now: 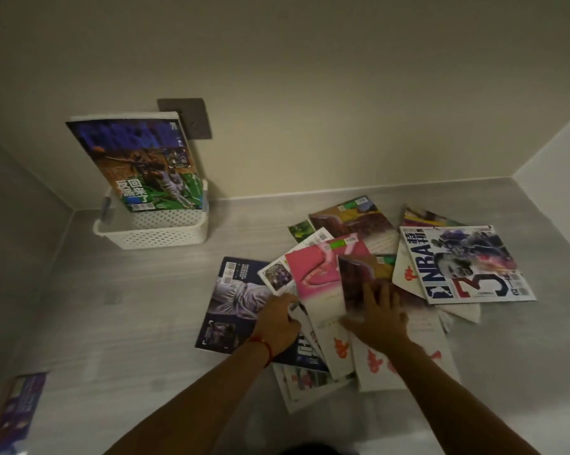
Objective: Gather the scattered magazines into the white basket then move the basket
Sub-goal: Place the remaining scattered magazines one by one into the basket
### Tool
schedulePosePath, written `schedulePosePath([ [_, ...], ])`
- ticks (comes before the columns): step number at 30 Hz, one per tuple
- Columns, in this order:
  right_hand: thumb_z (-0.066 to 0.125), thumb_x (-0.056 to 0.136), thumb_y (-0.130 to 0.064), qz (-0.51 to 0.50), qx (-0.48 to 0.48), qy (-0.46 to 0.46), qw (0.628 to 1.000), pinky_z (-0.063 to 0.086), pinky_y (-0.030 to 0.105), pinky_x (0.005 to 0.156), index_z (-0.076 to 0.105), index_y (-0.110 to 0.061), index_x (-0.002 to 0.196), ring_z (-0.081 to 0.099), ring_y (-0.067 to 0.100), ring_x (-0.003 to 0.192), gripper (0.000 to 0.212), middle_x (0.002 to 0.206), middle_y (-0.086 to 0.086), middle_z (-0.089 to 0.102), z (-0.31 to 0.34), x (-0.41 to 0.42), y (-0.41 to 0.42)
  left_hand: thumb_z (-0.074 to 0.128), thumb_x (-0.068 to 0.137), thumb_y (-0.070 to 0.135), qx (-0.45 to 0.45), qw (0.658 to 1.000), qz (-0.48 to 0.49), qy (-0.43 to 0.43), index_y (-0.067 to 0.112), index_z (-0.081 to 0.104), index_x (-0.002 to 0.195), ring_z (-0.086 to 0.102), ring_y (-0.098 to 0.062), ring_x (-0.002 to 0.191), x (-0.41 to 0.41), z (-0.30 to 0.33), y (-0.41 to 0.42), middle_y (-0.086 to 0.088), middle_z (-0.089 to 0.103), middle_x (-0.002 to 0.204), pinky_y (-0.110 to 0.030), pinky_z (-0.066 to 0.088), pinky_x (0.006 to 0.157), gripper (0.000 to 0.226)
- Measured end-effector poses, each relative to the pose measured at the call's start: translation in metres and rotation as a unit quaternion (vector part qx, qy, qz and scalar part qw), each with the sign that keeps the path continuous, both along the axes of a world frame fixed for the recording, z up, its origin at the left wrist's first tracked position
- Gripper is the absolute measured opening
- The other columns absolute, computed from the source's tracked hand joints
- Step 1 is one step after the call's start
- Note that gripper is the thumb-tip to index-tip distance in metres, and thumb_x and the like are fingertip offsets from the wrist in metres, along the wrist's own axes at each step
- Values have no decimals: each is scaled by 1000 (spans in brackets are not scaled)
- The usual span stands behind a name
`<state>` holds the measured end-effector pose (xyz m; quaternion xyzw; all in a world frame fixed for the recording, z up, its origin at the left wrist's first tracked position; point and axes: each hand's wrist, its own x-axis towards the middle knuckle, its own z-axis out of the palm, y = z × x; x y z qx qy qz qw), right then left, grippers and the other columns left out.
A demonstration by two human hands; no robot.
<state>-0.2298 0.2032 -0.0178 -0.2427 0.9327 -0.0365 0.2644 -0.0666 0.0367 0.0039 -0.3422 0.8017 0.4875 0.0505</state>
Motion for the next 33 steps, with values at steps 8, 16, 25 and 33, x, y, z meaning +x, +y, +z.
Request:
schedulePosePath([
  [8,61,79,-63,281,-98,7,955,6,69,115,4,-36,155,-12,36,150,99,165,4,-10,-26,48,-7,53,86,8,-154,988,22,0,22,49,129,47,-30,123,-3,-4,28,-12,44,135,-44,46,107,45],
  [16,66,84,-40,419,-199,-15,886,-4,52,119,44,-36,140,2,18,152,60,162,-10,19,-17,42,15,54,89,32,-336,927,-134,-100,24,35,147,19,-34,148,-21,-12,-4,-10,20,161,-58,26,117,62],
  [25,69,82,-44,72,-208,64,973,32,49,112,58,-28,124,42,17,132,46,139,-6,49,-22,18,63,76,74,47,-289,925,-185,-164,23,25,151,30,-42,139,-55,-17,-33,-21,30,151,-55,33,113,95],
  [33,67,77,-54,69,-198,71,975,2,65,115,54,-36,115,37,11,135,44,133,-13,46,-22,14,49,48,96,11,-104,988,-110,-31,10,48,129,61,-35,103,-26,-13,0,-17,61,112,-42,54,89,33],
])
